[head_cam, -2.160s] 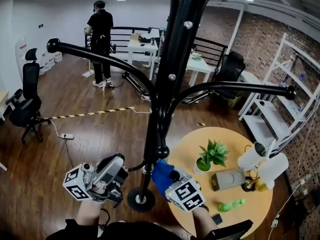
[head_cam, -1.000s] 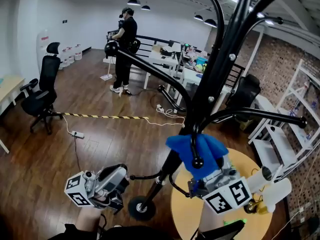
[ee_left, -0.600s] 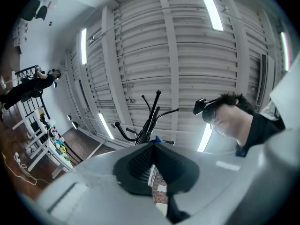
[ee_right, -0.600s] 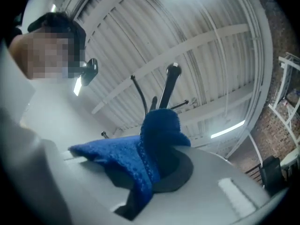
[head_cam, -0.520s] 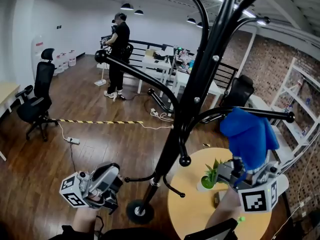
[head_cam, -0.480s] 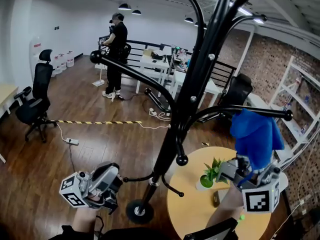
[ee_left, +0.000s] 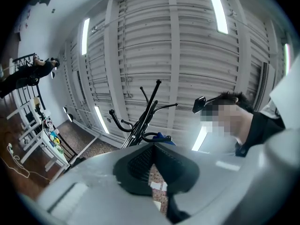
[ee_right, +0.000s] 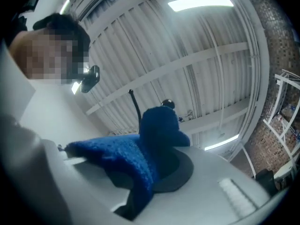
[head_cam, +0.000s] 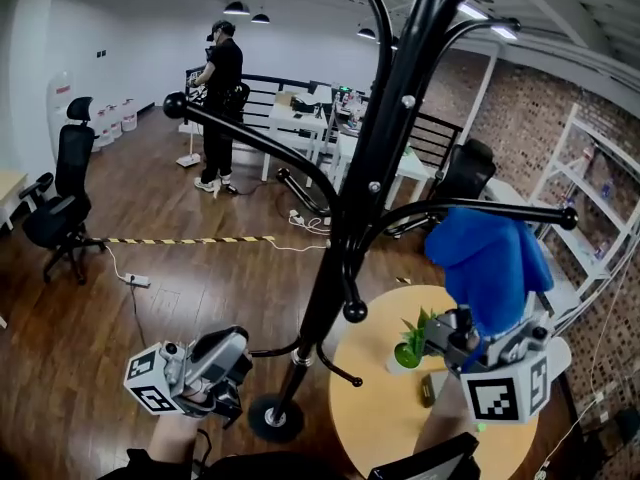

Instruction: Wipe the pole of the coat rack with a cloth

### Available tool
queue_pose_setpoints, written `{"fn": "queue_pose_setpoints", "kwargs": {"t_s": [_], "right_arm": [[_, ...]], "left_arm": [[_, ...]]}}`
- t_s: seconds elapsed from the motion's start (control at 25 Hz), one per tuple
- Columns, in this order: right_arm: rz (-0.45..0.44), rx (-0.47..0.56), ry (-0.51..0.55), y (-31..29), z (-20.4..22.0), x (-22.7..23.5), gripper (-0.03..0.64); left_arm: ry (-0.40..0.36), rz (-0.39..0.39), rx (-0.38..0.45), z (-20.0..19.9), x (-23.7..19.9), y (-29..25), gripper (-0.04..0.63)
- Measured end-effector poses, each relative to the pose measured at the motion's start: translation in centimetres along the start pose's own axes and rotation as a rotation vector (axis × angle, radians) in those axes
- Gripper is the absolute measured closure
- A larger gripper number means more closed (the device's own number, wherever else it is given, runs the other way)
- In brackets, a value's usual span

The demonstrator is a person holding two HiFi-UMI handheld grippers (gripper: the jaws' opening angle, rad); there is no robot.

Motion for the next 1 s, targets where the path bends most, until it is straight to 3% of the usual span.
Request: {"fn": "queue_pose_setpoints", "kwargs": {"t_s": [0.28, 0.52, 0.64, 0.8, 0.92, 1.0], "right_arm": [[-0.094, -0.231, -0.094, -2.3, 11.1, -2.9, 0.595], [-0.145, -0.456, -0.149, 3.4, 19.5, -6.2, 0.597], [-0.236, -0.653, -0.173, 7.8, 24.4, -9.3, 0.597], [-0.374, -1.010, -0.215, 13.8, 31.5, -13.3, 0.597], [-0.386, -1.226, -0.228, 17.8, 34.8, -13.8, 0.597], [-0.348, -1.291, -0.260, 19.9, 34.8, -12.9, 0.597]], "left_arm": [[-0.030, -0.059, 0.035, -1.4, -0.3, 2.3, 0.595], [-0.035, -0.086, 0.044, -1.6, -0.9, 2.8, 0.595], [-0.023, -0.085, 0.029, -1.2, -1.5, 2.4, 0.595], [0.004, -0.068, 0.011, -0.7, -1.8, 1.6, 0.595], [0.030, -0.048, -0.002, 0.0, -2.1, 0.5, 0.595], [0.047, -0.032, -0.014, 0.6, -2.3, -0.4, 0.595]]}}
Point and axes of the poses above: the fingertips, and each gripper's own axes: y backward along the fingers, x to its right, z out of its underside, the point moved 1 cm from there along y, backward along the fingers, and after that the axes turned 11 degrees about -z, right-handed, at the moved point
